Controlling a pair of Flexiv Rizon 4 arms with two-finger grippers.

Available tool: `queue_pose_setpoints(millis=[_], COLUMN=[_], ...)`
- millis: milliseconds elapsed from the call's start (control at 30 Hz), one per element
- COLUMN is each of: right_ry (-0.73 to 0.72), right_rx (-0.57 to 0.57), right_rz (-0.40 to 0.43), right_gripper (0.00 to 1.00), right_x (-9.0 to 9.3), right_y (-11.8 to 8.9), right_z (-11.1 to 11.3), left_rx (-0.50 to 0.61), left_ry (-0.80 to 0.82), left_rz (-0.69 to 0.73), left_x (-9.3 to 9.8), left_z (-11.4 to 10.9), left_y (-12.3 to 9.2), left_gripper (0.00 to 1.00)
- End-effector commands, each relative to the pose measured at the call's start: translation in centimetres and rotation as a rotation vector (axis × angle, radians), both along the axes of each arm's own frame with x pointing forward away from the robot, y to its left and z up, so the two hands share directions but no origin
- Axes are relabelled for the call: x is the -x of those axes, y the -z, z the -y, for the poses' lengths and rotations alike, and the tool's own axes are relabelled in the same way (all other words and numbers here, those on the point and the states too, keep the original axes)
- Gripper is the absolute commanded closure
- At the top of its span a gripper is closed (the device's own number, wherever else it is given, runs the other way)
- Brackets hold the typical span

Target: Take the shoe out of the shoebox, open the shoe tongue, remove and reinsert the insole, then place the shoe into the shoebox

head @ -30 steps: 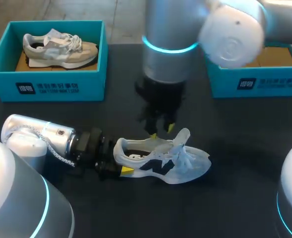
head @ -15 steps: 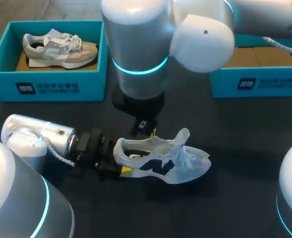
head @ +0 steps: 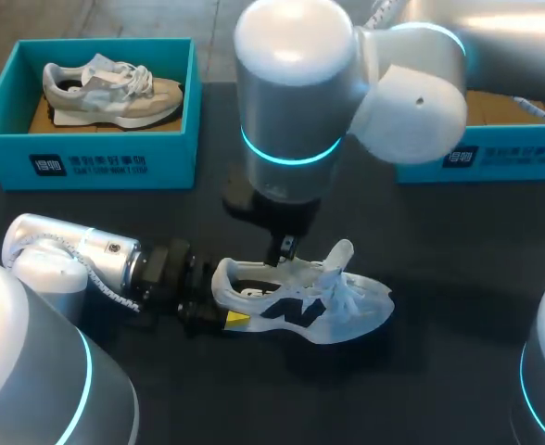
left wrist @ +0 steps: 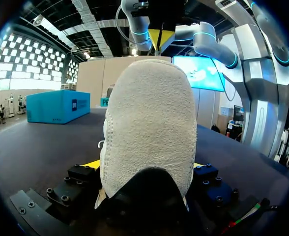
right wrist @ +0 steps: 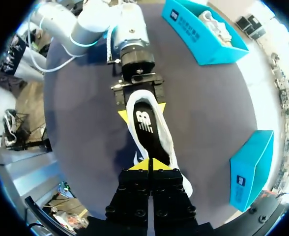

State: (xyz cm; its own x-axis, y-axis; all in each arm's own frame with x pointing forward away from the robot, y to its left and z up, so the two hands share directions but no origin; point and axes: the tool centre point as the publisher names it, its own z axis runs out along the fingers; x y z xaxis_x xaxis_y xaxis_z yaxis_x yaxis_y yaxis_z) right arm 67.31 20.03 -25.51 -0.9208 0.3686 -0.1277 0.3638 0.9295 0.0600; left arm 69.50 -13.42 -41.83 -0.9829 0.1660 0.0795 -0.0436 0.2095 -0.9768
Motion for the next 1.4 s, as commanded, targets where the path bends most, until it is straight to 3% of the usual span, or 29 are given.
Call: queue_pose_setpoints(millis=[33,300,767,1133,1400], right_ry=[-0.022,-0.058,-0.064,-0.102,-0.108], right_rx=[0.004,0.074,0.068,0.053,0.042], right_rz=[-0.017,-0.036,-0.037,-0.058,-0.038], right_gripper=[1.00,1.00,1.00,1.00,1.00], right_x=[-0.7,-1.4,-1.3,-2.8,-2.7], right_y=[2.2,4.1,4.1,8.9,10.7], right_z=[-0.9,-1.8,-1.8,-2.1,-1.9], left_rx=[-0.001,-0.001,-0.001,-0.001,-0.001], left_ry=[0.001,0.001,0.001,0.001,0.001], left_rz=[-0.001,-0.001,-0.001,-0.001,-0.001], left_x=[0.0,0.0,0.0,0.0,0.0], left_z=[-0.1,-0.1,-0.1,-0.1,-0.1], left_y=[0.1,0.1,0.1,0.1,0.1], left_gripper=[1.00,1.00,1.00,1.00,1.00])
